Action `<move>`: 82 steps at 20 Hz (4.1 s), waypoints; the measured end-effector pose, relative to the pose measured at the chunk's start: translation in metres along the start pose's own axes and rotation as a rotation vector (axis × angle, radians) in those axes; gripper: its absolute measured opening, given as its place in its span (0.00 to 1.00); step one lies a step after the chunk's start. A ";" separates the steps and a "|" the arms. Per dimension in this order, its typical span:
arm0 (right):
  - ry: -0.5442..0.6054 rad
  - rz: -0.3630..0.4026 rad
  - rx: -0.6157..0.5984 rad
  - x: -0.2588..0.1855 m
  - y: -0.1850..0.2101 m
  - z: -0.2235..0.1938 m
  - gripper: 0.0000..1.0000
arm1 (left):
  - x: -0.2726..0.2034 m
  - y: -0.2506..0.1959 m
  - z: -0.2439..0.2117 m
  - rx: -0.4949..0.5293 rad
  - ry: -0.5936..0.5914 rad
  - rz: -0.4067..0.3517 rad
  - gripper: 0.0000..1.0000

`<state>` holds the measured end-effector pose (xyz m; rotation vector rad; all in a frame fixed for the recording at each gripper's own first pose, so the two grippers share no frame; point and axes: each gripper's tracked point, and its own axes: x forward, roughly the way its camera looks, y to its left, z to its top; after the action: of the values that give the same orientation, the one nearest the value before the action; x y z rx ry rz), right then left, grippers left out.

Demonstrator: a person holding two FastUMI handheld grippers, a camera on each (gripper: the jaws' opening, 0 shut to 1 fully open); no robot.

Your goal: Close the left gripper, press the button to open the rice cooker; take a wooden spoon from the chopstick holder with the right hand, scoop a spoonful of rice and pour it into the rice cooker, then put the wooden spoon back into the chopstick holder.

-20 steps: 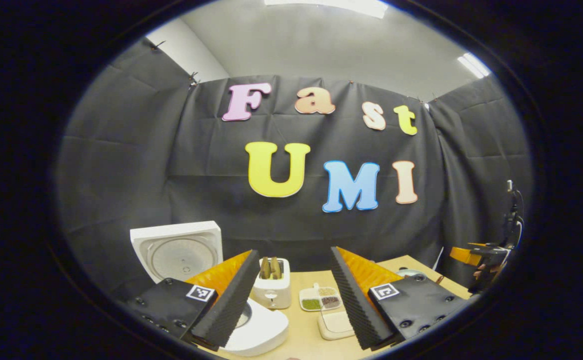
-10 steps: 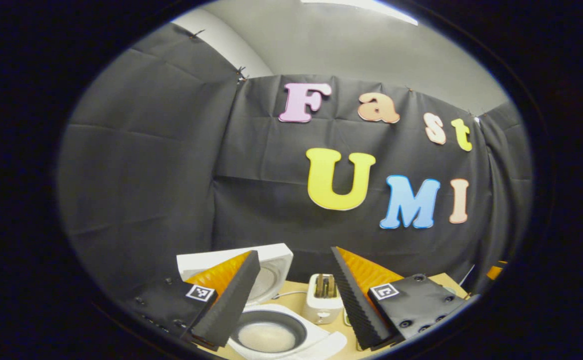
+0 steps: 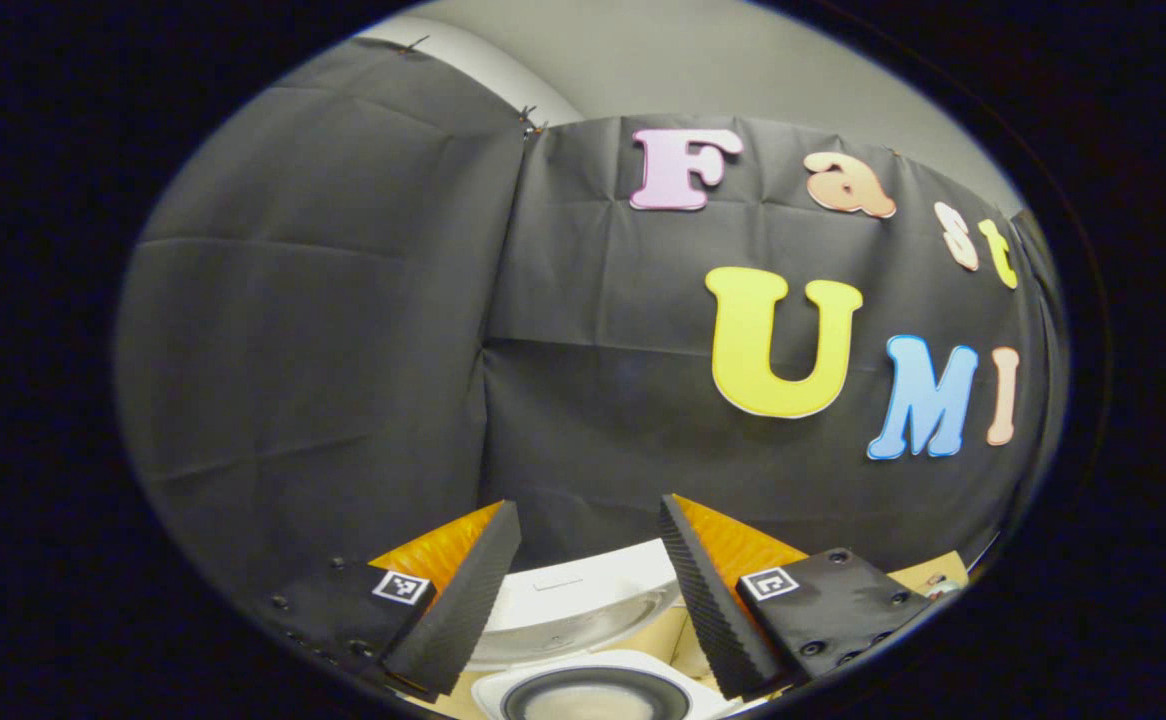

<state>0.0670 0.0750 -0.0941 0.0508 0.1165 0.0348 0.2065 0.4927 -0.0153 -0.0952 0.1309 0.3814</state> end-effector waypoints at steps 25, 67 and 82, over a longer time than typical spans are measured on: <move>-0.083 0.101 -0.094 -0.022 0.018 0.037 0.98 | -0.063 -0.057 -0.110 0.026 0.152 0.031 0.94; -0.097 0.168 -0.069 -0.066 0.046 0.063 0.98 | -0.130 -0.070 -0.294 0.113 0.418 0.043 0.95; -0.104 0.144 -0.085 -0.083 0.048 0.060 0.98 | -0.163 -0.088 -0.228 0.054 0.290 -0.053 0.96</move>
<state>-0.0096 0.1164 -0.0229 -0.0239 0.0073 0.1807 0.0645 0.3257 -0.2105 -0.1002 0.4240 0.3095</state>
